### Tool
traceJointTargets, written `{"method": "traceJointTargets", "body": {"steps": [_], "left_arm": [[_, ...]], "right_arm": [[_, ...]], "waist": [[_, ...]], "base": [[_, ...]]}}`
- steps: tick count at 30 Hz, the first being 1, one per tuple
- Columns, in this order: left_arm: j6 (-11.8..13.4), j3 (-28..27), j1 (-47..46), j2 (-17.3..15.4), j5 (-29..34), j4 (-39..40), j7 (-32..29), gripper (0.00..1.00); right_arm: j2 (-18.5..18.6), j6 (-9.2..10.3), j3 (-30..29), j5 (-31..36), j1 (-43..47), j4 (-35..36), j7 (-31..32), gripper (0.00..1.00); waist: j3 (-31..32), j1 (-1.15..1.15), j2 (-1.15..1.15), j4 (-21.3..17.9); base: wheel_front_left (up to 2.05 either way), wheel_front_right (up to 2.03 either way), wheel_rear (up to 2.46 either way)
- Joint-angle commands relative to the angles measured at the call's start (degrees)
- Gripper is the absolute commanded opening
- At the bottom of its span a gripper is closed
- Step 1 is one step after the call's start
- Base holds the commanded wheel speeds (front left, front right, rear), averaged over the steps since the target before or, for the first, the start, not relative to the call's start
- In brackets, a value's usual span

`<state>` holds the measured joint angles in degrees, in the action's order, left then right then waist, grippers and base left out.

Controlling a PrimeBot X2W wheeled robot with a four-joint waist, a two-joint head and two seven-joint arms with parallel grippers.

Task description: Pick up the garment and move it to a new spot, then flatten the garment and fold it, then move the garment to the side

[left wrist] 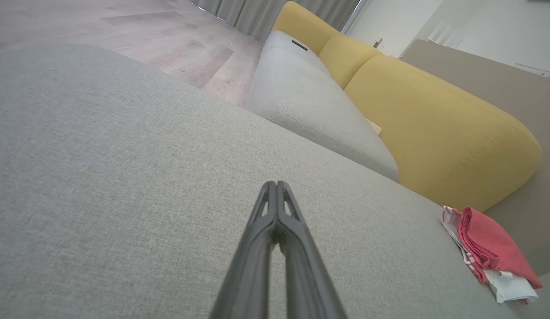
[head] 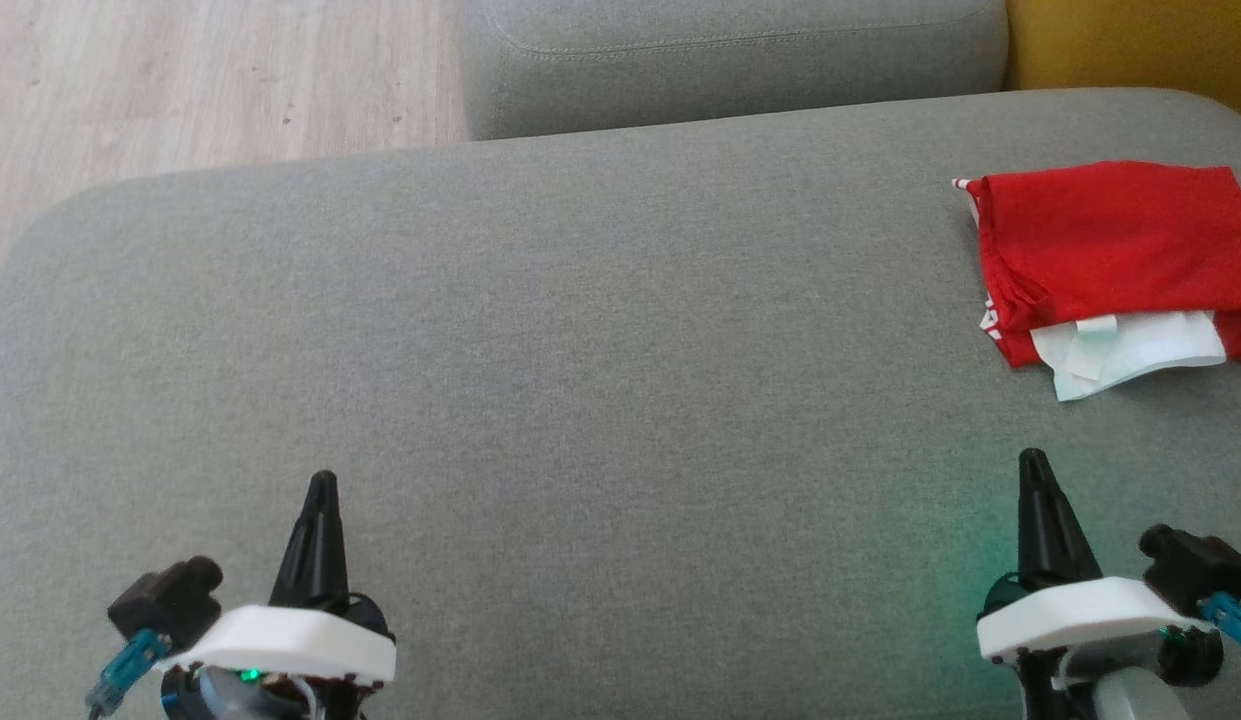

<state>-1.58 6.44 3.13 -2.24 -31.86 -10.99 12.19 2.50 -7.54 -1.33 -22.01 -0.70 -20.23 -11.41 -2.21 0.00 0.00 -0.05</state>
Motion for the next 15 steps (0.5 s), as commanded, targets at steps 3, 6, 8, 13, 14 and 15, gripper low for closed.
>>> {"method": "traceJointTargets", "body": {"steps": [3, 6, 8, 13, 14, 15], "left_arm": [[-0.46, -1.26, -3.14, -0.52, -2.18, 1.55, -0.51, 0.0], [-0.62, -1.51, -3.33, -0.58, -3.91, 1.41, -0.96, 0.0], [-0.72, -1.69, -3.44, -0.63, -5.07, 1.33, -1.27, 0.0], [-0.98, -2.13, -3.72, -0.72, -7.94, 1.14, -2.04, 0.0], [-1.03, -2.22, -3.78, -0.73, -8.51, 1.1, -2.19, 0.0], [-1.09, -2.31, -3.83, -0.75, -9.08, 1.06, -2.35, 0.0]], "right_arm": [[0.11, 0.01, -0.41, -2.63, -2.67, 2.19, 0.57, 0.0], [0.11, 0.01, -0.54, -4.57, -2.74, 2.31, 1.07, 0.0], [0.12, 0.01, -0.63, -5.85, -2.8, 2.38, 1.4, 0.0], [0.13, 0.01, -0.86, -9.07, -2.93, 2.58, 2.23, 0.0], [0.14, 0.01, -0.91, -9.72, -2.96, 2.62, 2.39, 0.0], [0.14, 0.01, -0.95, -10.36, -2.98, 2.65, 2.56, 0.0]], "waist": [[0.05, 0.0, 0.0, 0.01], [0.11, 0.0, 0.0, 0.01], [0.14, 0.0, 0.0, 0.01], [0.24, 0.0, 0.0, 0.01], [0.26, 0.0, 0.0, 0.01], [0.27, 0.0, 0.0, 0.01]], "base": [[0.0, 0.0, 0.0], [0.0, 0.0, 0.0], [0.0, 0.0, 0.0], [0.0, 0.0, 0.0], [0.0, 0.0, 0.0], [0.0, 0.0, 0.0]]}}
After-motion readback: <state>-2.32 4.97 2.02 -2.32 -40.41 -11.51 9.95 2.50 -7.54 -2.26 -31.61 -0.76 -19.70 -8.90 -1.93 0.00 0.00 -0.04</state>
